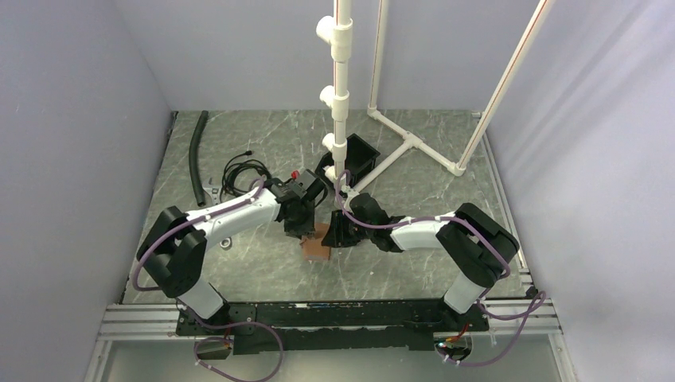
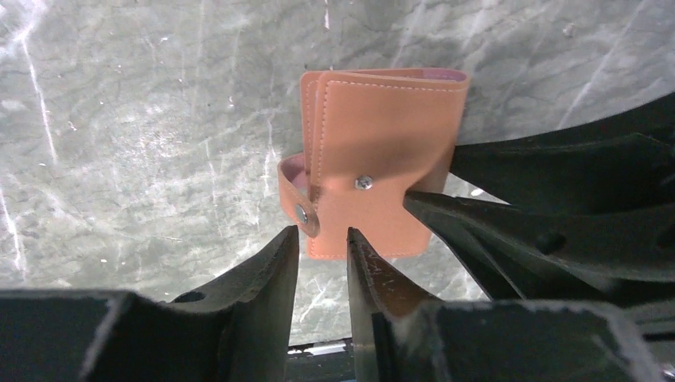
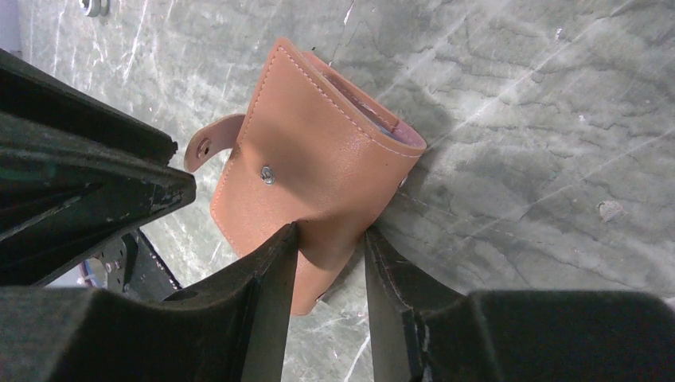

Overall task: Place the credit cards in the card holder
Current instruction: Close the card holder at the center of the board.

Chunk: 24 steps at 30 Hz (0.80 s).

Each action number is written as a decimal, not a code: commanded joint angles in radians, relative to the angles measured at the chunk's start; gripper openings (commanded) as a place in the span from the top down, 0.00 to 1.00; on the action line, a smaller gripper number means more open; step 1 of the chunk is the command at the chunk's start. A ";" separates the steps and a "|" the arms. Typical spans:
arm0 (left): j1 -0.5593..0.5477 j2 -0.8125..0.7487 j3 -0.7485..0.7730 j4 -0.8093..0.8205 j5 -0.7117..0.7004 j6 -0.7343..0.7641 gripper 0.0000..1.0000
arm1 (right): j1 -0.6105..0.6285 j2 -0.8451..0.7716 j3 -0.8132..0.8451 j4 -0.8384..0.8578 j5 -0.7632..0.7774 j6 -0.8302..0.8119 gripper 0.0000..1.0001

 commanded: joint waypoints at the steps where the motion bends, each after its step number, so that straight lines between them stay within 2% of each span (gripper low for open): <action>1: -0.008 0.016 0.041 -0.024 -0.067 -0.012 0.67 | 0.012 0.020 0.018 0.001 0.009 -0.037 0.63; 24: -0.007 0.073 0.057 -0.023 -0.069 0.001 0.80 | 0.012 0.023 0.018 0.004 0.002 -0.037 0.65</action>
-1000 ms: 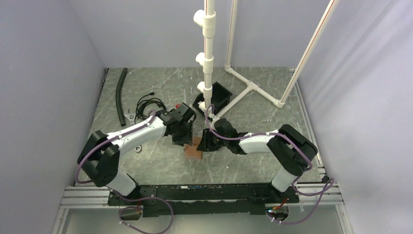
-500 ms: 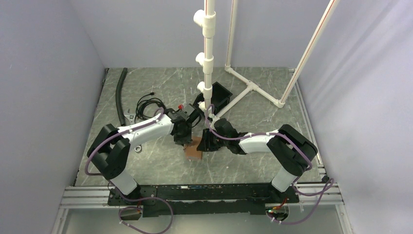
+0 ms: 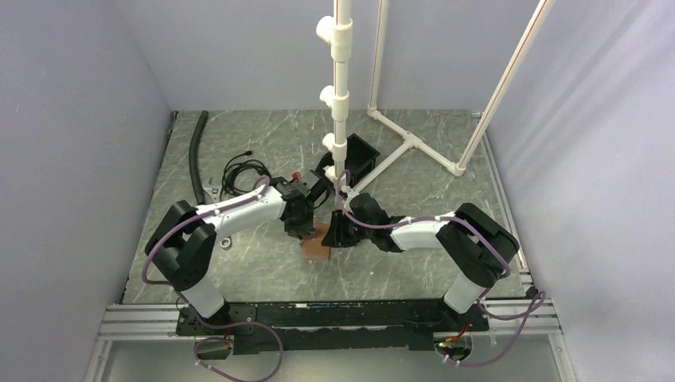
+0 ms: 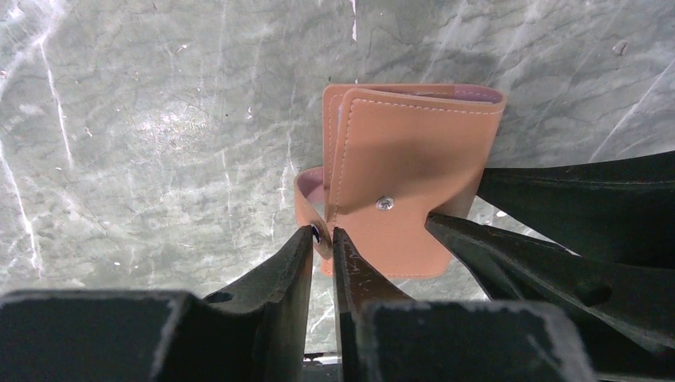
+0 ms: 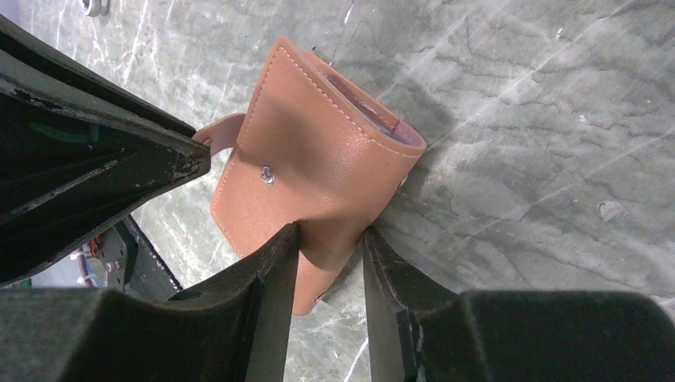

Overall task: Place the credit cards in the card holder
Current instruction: Close the card holder at the center of the board.

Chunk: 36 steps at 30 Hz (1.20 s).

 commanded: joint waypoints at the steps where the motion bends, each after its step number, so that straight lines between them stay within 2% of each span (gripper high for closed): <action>1: -0.005 0.006 0.031 0.000 -0.020 0.004 0.80 | 0.012 0.024 0.017 0.004 0.004 -0.037 0.65; 6: -0.004 0.010 0.039 -0.016 -0.036 0.005 0.85 | 0.012 0.026 0.021 0.002 0.001 -0.038 0.65; 11: -0.003 -0.016 0.024 0.014 -0.003 0.019 1.00 | 0.012 0.027 0.025 -0.003 0.002 -0.043 0.65; 21: 0.038 -0.153 -0.099 0.213 0.165 0.004 1.00 | 0.013 0.030 0.022 0.002 0.001 -0.044 0.66; 28: 0.048 -0.123 -0.111 0.266 0.251 0.033 1.00 | 0.012 0.029 0.022 0.000 0.004 -0.046 0.66; 36: 0.048 -0.086 -0.103 0.289 0.273 0.060 1.00 | 0.012 0.032 0.028 -0.003 0.001 -0.049 0.66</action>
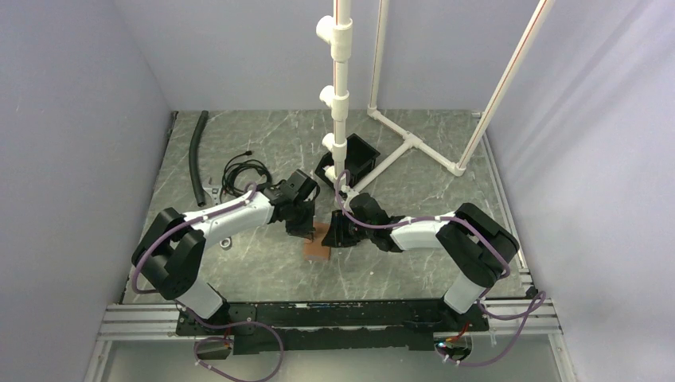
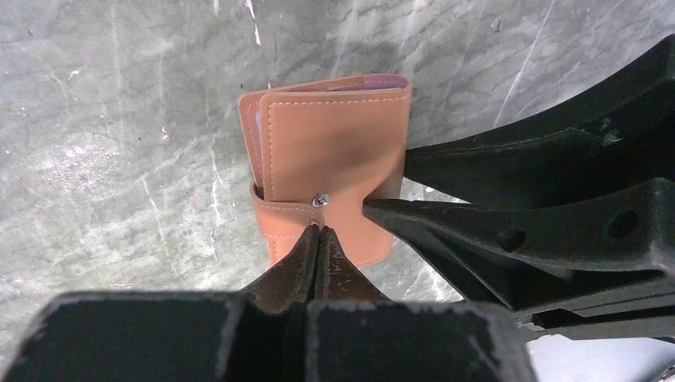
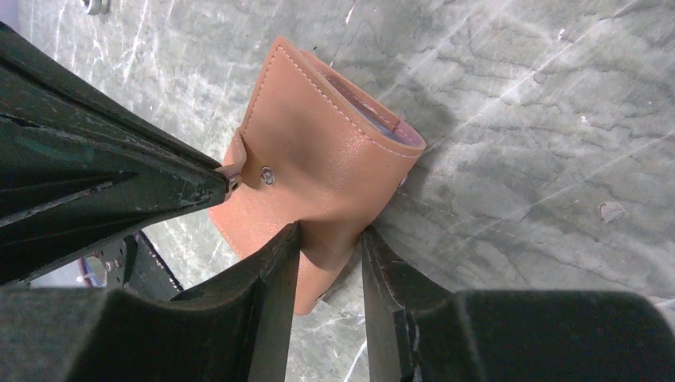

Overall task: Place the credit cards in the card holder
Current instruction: Close the card holder at the center of the board.

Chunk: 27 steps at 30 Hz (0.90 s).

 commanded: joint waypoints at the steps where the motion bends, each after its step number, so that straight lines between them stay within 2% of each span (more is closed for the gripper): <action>1: -0.004 0.005 0.019 0.074 0.059 0.019 1.00 | 0.012 0.032 0.027 -0.005 0.001 -0.046 0.66; 17: -0.005 0.065 0.057 0.036 -0.001 0.031 1.00 | 0.012 0.034 0.028 -0.005 -0.006 -0.045 0.66; 27: -0.005 0.091 0.068 0.044 0.010 0.023 1.00 | 0.012 0.034 0.027 -0.001 -0.009 -0.045 0.67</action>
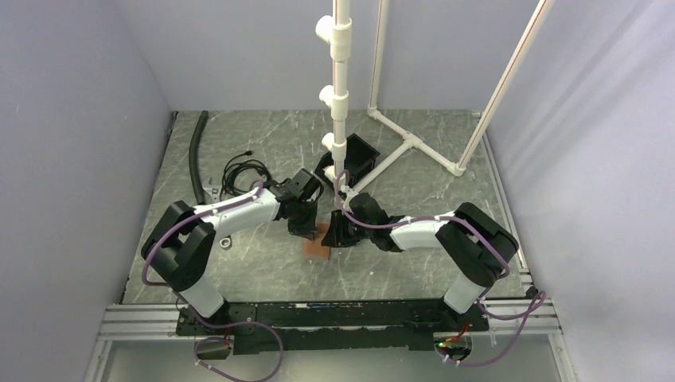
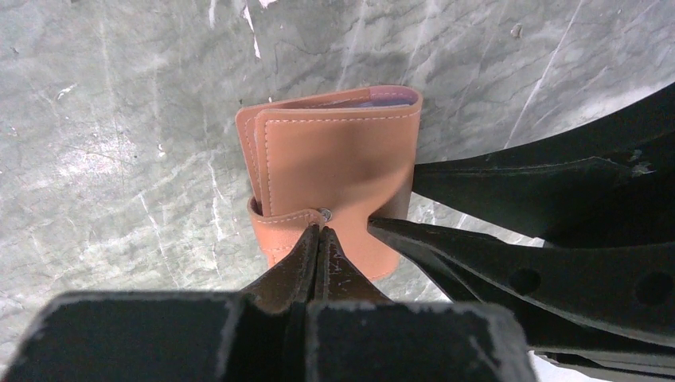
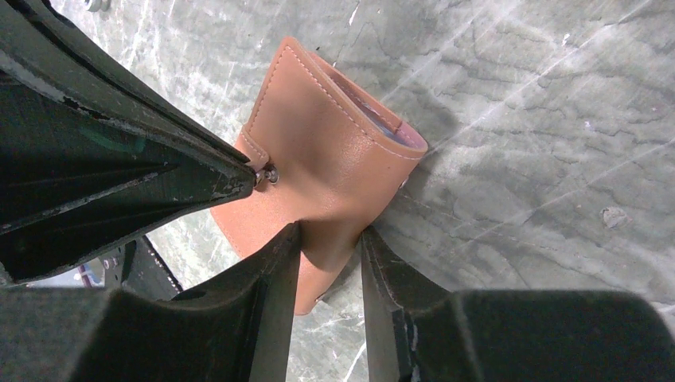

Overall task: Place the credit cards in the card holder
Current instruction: Close the card holder at the center of the board.

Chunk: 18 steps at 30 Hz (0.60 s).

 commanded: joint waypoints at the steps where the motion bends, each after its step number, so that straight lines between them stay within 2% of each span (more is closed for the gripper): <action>1: -0.005 0.023 0.034 0.054 0.010 -0.002 1.00 | 0.012 0.030 0.024 -0.001 -0.003 -0.035 0.67; 11: -0.042 0.080 0.023 0.092 0.032 -0.028 1.00 | 0.012 0.035 0.023 0.001 -0.006 -0.030 0.67; 18: -0.065 0.115 0.022 0.079 -0.023 -0.043 1.00 | 0.012 0.037 0.015 0.016 -0.013 -0.020 0.68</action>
